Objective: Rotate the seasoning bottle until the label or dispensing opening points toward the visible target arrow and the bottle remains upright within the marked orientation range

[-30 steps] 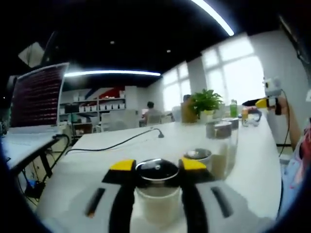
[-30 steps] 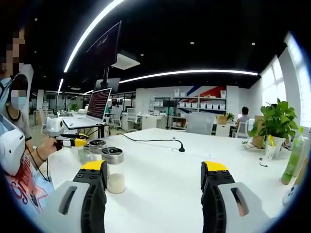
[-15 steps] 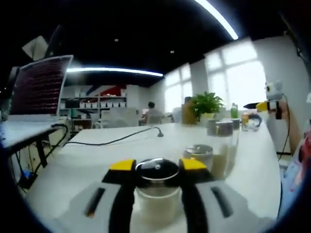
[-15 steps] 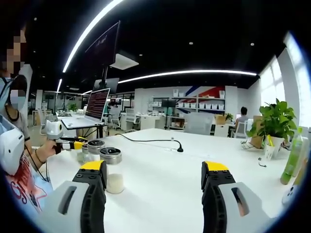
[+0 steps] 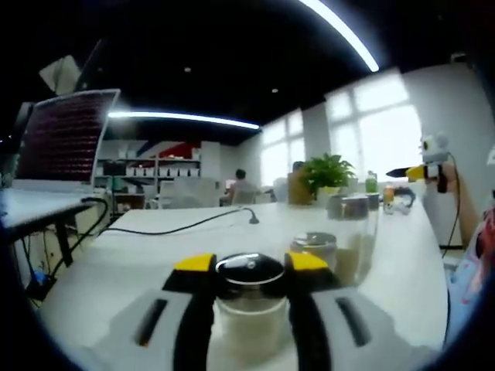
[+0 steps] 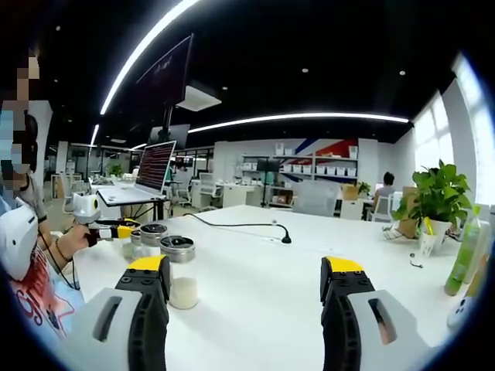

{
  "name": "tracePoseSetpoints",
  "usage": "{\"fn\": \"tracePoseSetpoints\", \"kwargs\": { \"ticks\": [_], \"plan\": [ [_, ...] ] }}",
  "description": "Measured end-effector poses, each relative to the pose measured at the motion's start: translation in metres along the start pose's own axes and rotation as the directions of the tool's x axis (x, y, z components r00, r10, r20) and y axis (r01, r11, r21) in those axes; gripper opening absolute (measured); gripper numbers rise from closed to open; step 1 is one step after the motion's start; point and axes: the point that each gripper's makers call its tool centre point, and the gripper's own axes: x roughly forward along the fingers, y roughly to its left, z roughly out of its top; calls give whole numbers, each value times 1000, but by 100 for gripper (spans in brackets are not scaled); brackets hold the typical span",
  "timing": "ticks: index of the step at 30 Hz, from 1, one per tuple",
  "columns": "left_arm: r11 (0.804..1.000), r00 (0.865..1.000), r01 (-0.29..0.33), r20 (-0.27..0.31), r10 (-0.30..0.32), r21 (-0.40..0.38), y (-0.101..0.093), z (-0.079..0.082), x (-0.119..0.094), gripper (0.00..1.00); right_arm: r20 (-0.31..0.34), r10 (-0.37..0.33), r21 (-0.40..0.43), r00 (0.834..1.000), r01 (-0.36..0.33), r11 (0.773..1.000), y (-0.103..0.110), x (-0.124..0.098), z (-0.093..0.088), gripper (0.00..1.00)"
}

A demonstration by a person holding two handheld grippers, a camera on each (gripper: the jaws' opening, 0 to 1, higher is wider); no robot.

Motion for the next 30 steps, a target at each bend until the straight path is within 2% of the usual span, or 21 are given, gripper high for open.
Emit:
{"fn": "tracePoseSetpoints", "kwargs": {
  "ticks": [17,26,30],
  "plan": [
    [993,993,119,-22,-119,-4,-5,-1,2,36,-7,13,0,1000,-13,1000,6,2,-2,82],
    [979,978,202,-55,-202,-7,-9,-3,3,36,-13,17,4,1000,-17,1000,9,4,-4,82],
    [969,965,246,-88,-246,-14,-11,-3,3,36,-19,22,4,1000,-22,1000,11,5,-5,82]
  ]
}}
